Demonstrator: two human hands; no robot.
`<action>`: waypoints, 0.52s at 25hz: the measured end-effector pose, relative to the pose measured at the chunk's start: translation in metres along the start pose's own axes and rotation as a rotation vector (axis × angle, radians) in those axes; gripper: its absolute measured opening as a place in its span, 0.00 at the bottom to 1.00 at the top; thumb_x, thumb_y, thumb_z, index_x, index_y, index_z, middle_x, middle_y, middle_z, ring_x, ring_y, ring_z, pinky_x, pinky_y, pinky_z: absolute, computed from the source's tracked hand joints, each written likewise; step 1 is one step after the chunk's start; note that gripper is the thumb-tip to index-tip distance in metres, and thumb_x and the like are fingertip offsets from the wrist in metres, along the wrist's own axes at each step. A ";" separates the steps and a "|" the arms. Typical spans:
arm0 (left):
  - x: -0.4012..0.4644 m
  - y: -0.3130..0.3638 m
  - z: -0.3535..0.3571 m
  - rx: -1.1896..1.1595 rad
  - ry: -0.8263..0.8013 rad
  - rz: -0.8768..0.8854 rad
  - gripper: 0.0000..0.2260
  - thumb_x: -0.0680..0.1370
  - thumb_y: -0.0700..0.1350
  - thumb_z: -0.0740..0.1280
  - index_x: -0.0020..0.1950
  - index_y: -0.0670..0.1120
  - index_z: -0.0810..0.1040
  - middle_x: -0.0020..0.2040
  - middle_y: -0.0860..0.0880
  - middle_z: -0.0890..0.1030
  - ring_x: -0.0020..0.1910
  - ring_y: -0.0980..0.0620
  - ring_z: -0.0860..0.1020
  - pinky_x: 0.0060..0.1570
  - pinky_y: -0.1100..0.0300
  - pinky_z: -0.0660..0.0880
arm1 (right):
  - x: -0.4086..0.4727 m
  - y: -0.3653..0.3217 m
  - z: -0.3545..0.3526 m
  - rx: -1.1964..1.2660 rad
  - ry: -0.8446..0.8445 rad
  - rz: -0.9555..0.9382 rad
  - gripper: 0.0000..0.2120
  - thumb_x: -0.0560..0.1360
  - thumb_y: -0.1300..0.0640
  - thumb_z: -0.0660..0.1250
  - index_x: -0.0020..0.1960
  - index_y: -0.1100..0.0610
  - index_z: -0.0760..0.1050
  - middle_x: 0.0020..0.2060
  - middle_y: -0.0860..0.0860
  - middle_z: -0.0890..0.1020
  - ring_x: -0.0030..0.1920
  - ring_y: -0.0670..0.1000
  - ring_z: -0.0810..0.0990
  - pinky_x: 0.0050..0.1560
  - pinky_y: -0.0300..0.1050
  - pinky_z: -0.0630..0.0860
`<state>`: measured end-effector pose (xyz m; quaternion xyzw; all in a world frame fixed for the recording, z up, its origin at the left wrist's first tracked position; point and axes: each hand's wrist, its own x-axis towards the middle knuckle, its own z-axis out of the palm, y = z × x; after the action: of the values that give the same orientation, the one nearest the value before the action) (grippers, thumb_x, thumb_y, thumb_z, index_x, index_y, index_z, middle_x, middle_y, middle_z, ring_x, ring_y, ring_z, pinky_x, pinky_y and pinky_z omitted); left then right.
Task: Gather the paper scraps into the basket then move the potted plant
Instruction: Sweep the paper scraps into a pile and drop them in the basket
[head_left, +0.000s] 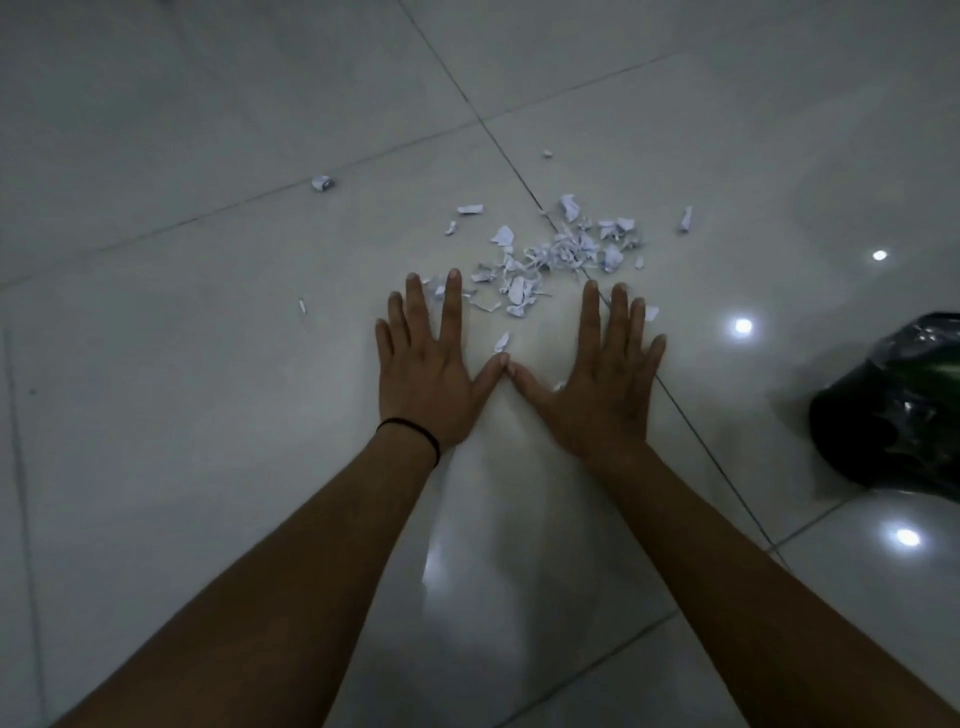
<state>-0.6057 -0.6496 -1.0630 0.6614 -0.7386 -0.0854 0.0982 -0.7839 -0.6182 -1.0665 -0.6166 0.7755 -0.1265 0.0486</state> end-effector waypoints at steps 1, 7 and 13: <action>0.013 0.001 0.001 0.007 0.005 -0.012 0.42 0.74 0.73 0.51 0.80 0.53 0.39 0.80 0.39 0.47 0.78 0.35 0.50 0.74 0.38 0.53 | 0.019 0.000 0.002 0.005 0.000 -0.010 0.54 0.68 0.21 0.55 0.82 0.51 0.41 0.81 0.56 0.48 0.81 0.59 0.45 0.77 0.68 0.48; 0.055 0.002 0.010 0.029 -0.019 0.075 0.39 0.76 0.71 0.52 0.80 0.56 0.42 0.80 0.44 0.52 0.78 0.42 0.52 0.76 0.41 0.50 | 0.099 0.002 0.016 0.005 0.111 -0.040 0.50 0.71 0.24 0.54 0.82 0.52 0.44 0.81 0.56 0.51 0.81 0.59 0.48 0.76 0.68 0.50; 0.052 0.013 -0.008 0.133 -0.068 0.023 0.38 0.75 0.72 0.52 0.80 0.55 0.48 0.79 0.44 0.58 0.77 0.42 0.56 0.75 0.40 0.51 | 0.102 -0.001 0.007 0.053 0.124 -0.042 0.45 0.74 0.27 0.53 0.82 0.52 0.50 0.80 0.56 0.55 0.81 0.59 0.50 0.77 0.66 0.50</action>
<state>-0.6214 -0.7001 -1.0506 0.6548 -0.7531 -0.0573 0.0297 -0.8056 -0.7177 -1.0647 -0.6224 0.7602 -0.1857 0.0141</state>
